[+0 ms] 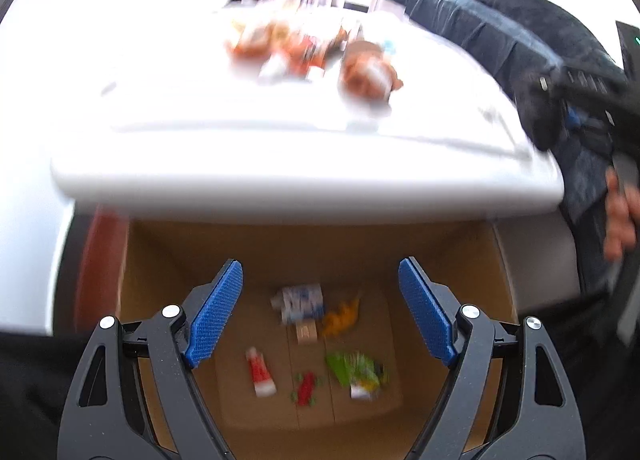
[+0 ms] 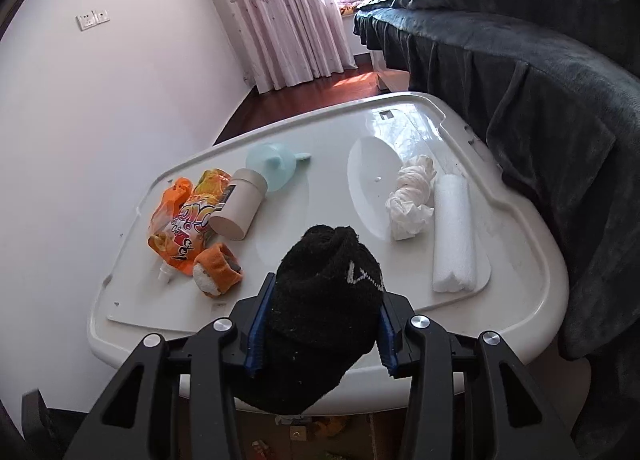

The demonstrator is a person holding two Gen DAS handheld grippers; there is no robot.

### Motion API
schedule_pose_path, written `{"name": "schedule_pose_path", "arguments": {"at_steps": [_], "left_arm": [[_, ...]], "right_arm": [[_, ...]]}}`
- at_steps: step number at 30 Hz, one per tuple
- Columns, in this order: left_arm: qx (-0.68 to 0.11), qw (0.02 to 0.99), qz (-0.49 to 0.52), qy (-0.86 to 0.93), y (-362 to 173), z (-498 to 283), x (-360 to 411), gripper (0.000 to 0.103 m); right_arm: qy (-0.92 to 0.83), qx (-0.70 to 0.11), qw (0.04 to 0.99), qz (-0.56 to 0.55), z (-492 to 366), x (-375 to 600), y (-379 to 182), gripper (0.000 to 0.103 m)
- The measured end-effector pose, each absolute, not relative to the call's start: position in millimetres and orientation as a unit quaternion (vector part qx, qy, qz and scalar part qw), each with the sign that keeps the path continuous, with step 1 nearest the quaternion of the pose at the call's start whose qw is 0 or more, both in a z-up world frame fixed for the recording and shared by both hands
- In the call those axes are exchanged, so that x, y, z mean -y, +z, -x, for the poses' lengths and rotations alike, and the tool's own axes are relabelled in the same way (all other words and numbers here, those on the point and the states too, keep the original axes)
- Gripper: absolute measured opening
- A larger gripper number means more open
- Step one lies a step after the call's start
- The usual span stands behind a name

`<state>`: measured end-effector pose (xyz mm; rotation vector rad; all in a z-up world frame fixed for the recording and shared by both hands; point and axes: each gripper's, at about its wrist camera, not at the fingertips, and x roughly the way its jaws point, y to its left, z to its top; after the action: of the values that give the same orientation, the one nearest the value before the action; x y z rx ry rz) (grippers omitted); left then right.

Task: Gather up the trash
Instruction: 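Grasp the black sock with the right gripper and the orange sock with the left, then drop the orange sock into the box with the left gripper while the right drops the black sock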

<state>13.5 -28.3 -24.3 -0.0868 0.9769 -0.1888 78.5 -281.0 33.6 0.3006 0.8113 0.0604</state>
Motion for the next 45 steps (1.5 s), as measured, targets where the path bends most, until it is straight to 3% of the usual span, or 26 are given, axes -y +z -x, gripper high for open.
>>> {"name": "schedule_pose_path", "arguments": {"at_steps": [8,20,21,23,26,45], "left_arm": [[-0.438,0.895,0.039,-0.07,0,-102,74,0.079],[-0.451,0.891,0.039,-0.024,-20,-179,111,0.079],[-0.456,0.889,0.033,-0.015,-27,-185,113,0.077],[-0.457,0.889,0.02,0.001,-38,-192,114,0.041],[-0.431,0.902,-0.007,-0.004,-38,-185,117,0.031],[-0.384,0.921,-0.05,-0.03,34,-72,73,0.028]], "right_arm": [[-0.028,-0.363,0.925,-0.111,-73,307,50,0.044],[-0.017,-0.362,0.922,-0.137,-76,316,47,0.044],[-0.015,-0.362,0.922,-0.137,-77,315,48,0.044],[-0.012,-0.36,0.923,-0.135,-78,313,49,0.044],[-0.009,-0.363,0.922,-0.133,-79,311,48,0.044],[0.058,-0.37,0.919,-0.123,-62,266,42,0.044]]}}
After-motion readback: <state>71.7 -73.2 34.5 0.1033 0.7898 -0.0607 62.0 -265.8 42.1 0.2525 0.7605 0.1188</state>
